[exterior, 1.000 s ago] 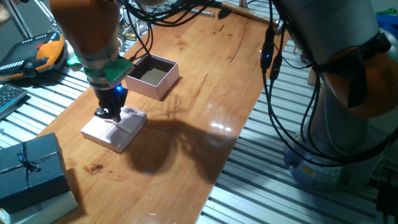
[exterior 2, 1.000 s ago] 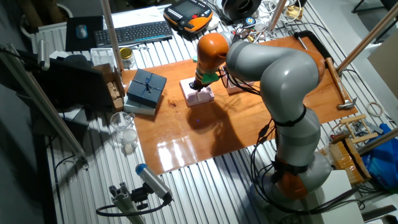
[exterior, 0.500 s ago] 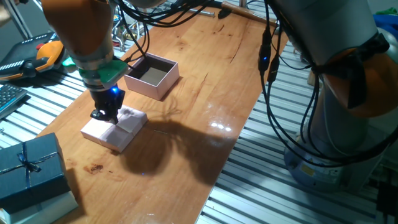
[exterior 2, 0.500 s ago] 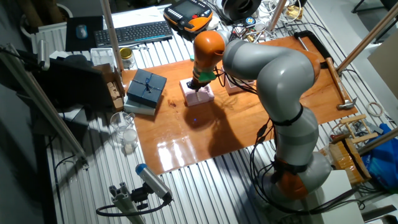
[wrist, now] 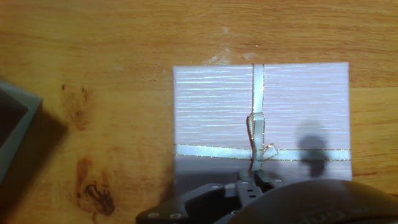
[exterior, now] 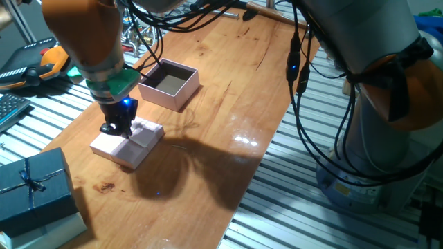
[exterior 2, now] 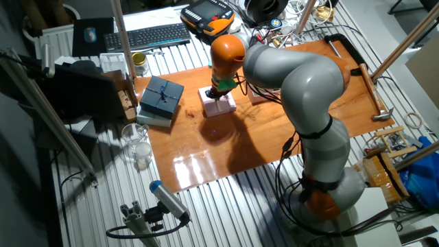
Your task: Cover the box
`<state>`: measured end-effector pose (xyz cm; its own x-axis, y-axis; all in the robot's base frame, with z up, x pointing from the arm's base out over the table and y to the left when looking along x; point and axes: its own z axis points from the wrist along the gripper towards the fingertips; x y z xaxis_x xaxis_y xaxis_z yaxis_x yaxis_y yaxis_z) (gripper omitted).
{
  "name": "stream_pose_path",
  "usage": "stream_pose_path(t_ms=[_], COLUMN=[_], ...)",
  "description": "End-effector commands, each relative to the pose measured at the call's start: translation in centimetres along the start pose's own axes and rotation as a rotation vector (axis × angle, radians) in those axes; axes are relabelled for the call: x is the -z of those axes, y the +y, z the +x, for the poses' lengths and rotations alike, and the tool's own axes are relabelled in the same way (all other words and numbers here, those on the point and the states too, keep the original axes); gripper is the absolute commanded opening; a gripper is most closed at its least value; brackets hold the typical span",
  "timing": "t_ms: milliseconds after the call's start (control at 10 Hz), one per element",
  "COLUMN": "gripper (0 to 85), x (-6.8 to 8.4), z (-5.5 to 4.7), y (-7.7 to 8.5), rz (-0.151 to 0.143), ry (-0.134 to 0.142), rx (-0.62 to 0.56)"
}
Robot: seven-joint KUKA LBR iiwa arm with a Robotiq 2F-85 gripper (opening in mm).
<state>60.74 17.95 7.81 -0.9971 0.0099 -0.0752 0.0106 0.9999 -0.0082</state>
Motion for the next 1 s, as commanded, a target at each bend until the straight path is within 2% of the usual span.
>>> stream_pose_path(t_ms=[0, 400, 500, 900], gripper=[51.0, 51.0, 34.0, 34.0], x=[-0.01, -0.32, -0.53, -0.89], z=[-0.03, -0.22, -0.33, -0.51], y=[-0.04, 0.05, 0.07, 0.10], rz=[-0.005, -0.006, -0.008, -0.002], ry=[0.003, -0.003, -0.006, -0.017], rx=[0.002, -0.014, -0.014, -0.010])
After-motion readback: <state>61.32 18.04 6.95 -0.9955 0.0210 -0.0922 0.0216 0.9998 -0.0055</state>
